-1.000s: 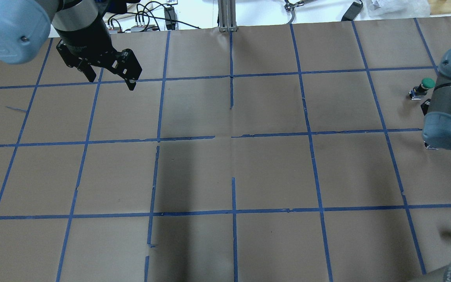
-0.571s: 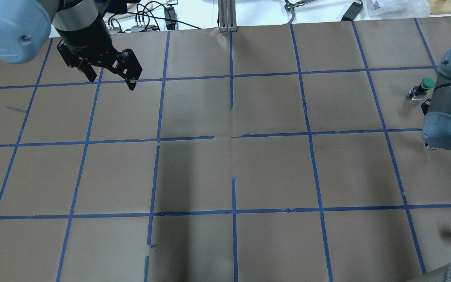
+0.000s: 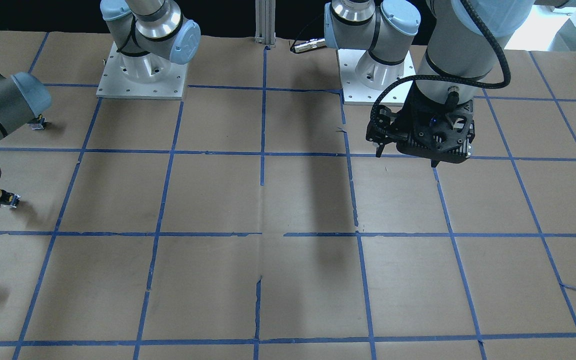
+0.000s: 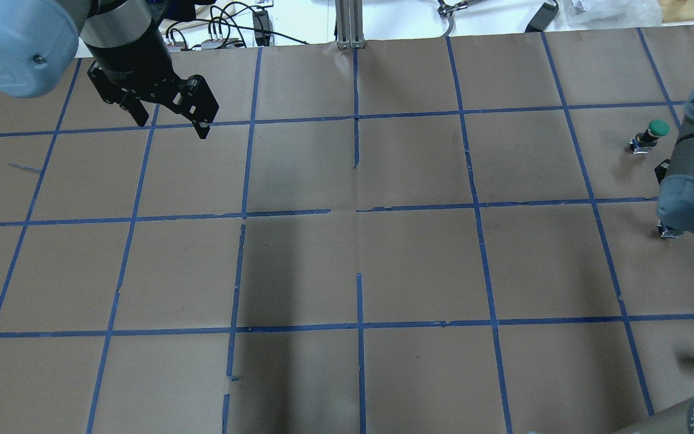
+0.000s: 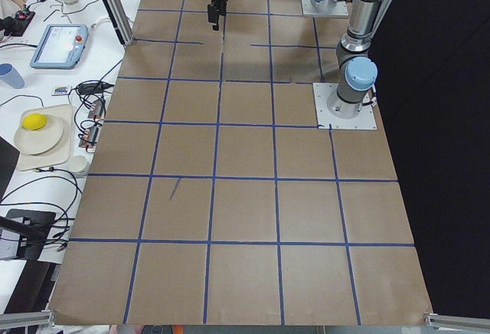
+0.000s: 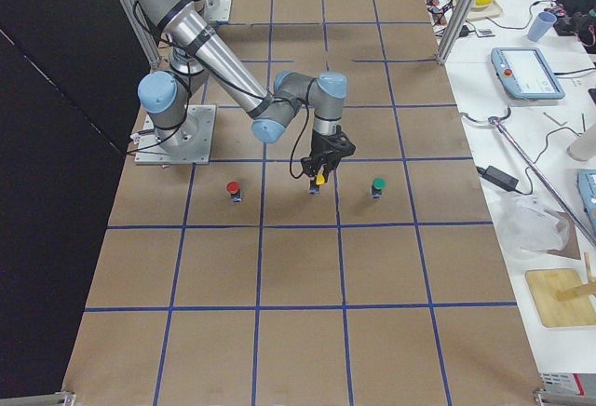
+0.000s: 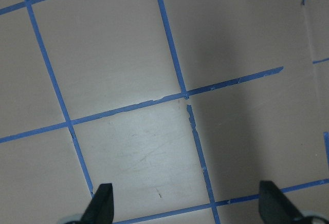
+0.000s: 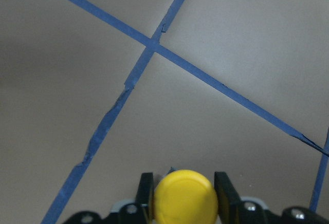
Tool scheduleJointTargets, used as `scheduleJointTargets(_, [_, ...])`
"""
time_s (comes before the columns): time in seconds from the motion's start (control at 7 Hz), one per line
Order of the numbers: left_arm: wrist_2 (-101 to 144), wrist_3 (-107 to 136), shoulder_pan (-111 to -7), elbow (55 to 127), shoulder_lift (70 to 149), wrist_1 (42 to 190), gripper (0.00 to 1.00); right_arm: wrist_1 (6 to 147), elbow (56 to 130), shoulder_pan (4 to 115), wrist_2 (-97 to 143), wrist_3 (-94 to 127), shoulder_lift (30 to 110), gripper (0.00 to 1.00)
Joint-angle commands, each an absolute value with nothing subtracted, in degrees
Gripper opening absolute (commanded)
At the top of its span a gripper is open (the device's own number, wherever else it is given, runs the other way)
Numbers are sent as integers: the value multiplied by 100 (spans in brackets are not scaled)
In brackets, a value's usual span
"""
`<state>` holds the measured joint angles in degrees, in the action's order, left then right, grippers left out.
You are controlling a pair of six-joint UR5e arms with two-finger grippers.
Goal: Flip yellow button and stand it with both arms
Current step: 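Lower the yellow button upright onto the table with the right gripper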
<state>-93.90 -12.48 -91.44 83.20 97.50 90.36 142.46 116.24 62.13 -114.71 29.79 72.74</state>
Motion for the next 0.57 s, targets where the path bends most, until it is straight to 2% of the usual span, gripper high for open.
scheduleJointTargets(0.0, [-9387, -1248, -9141, 8323, 9756, 9035, 100, 14212, 11715, 6196, -11452, 2962, 7312, 96])
scheduleJointTargets(0.43, [-9387, -1248, -9132, 8323, 9765, 9026, 100, 13994, 11646, 6214, -11391, 2918, 7610, 100])
